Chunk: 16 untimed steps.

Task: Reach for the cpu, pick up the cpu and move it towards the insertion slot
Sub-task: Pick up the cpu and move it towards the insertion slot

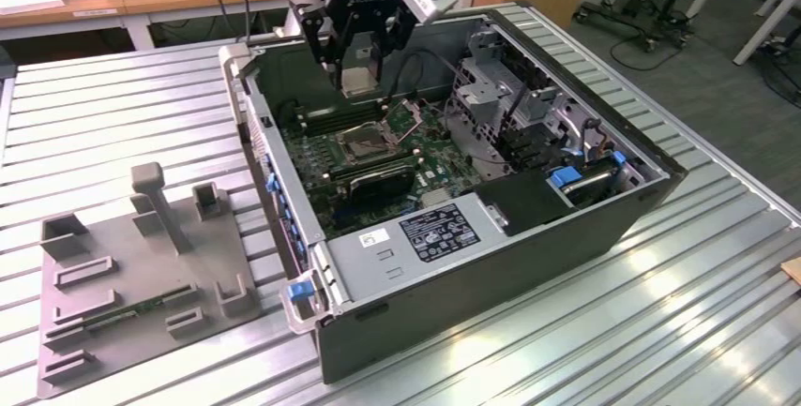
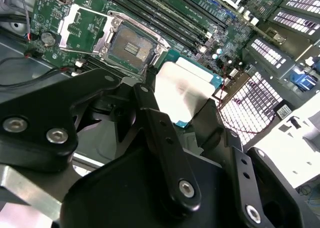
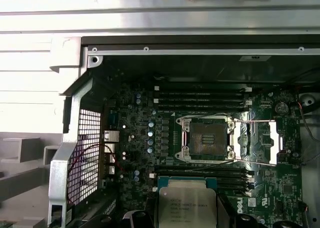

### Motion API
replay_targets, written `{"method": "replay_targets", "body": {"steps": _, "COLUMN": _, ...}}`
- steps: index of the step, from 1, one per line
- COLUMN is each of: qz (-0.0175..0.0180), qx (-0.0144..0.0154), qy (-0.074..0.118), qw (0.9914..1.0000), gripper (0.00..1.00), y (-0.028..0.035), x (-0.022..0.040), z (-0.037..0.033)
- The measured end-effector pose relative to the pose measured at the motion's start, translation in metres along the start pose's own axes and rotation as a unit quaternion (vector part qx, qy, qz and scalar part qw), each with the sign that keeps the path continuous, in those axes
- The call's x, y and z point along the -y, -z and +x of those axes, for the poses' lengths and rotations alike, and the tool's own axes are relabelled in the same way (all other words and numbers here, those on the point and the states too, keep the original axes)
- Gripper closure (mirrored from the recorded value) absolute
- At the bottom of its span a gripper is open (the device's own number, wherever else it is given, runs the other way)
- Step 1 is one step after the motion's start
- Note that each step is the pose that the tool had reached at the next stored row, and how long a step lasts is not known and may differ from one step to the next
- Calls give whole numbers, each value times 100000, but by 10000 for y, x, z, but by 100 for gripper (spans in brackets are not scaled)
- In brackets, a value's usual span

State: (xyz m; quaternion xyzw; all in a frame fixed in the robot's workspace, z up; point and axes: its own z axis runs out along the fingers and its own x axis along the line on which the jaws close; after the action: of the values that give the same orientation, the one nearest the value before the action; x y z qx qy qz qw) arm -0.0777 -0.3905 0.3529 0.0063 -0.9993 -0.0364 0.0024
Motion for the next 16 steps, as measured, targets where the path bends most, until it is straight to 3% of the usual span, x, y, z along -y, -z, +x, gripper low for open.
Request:
{"method": "replay_targets", "body": {"steps": 9, "qz": -3, "qx": 3, "qy": -2, "qw": 100000, "gripper": 46, "y": -16, "x": -10, "z": -6}}
{"method": "replay_targets", "body": {"steps": 16, "qz": 3, "qx": -3, "qy": -3, "qw": 100000, "gripper": 46, "y": -54, "x": -26, "z": -61}}
